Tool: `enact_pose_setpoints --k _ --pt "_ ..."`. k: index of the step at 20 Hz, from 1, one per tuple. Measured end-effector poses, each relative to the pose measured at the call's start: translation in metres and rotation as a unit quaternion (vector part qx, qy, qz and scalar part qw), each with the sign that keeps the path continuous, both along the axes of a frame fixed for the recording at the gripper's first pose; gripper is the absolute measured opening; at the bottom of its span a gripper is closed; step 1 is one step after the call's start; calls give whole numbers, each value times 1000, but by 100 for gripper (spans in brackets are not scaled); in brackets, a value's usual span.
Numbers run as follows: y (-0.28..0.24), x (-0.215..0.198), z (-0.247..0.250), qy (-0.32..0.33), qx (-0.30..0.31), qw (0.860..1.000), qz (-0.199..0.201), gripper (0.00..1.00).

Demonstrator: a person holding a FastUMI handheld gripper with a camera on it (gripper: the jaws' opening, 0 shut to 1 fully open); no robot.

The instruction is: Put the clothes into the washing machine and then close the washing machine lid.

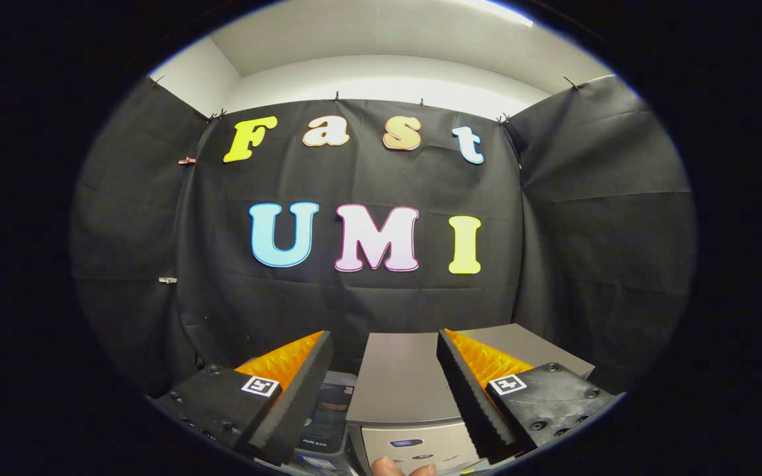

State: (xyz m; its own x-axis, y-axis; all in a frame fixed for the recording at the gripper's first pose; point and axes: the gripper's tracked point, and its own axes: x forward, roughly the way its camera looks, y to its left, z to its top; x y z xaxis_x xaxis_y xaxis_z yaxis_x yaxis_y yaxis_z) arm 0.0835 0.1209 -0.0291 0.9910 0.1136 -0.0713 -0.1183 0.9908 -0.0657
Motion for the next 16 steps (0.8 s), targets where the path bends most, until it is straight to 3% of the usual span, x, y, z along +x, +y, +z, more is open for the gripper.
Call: enact_pose_setpoints --k 16 --pt "1 -14 1 -8 -3 1000 3 99"
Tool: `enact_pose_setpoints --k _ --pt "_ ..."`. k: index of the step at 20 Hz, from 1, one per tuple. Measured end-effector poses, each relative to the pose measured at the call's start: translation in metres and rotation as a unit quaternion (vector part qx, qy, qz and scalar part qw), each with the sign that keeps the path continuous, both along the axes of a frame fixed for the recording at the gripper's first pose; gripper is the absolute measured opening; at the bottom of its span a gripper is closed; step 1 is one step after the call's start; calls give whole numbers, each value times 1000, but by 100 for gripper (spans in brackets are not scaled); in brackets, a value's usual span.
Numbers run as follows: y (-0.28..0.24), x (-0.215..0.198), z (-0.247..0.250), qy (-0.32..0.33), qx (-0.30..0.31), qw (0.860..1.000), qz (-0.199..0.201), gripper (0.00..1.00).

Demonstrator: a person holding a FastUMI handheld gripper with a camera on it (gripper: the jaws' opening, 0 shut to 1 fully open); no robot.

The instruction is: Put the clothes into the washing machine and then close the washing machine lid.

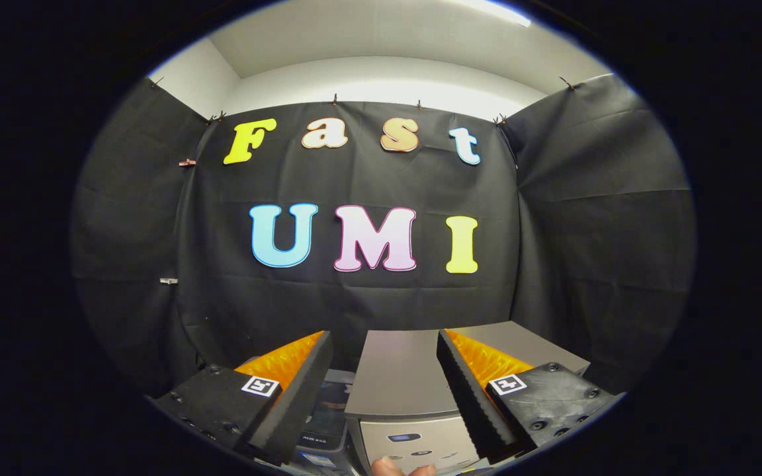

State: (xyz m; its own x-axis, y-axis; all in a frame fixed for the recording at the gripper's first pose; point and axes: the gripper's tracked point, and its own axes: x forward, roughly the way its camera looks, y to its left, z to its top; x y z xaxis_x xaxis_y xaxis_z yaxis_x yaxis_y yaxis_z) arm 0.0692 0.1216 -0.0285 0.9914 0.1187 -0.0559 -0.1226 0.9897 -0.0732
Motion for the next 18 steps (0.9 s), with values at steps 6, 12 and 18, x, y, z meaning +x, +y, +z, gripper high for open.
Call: enact_pose_setpoints --k 6,12,18 --pt "2 -2 3 -4 -3 1000 3 99" --pt "2 0 3 -3 -2 1000 1 99" --pt "5 -1 0 -3 -5 1000 3 99"
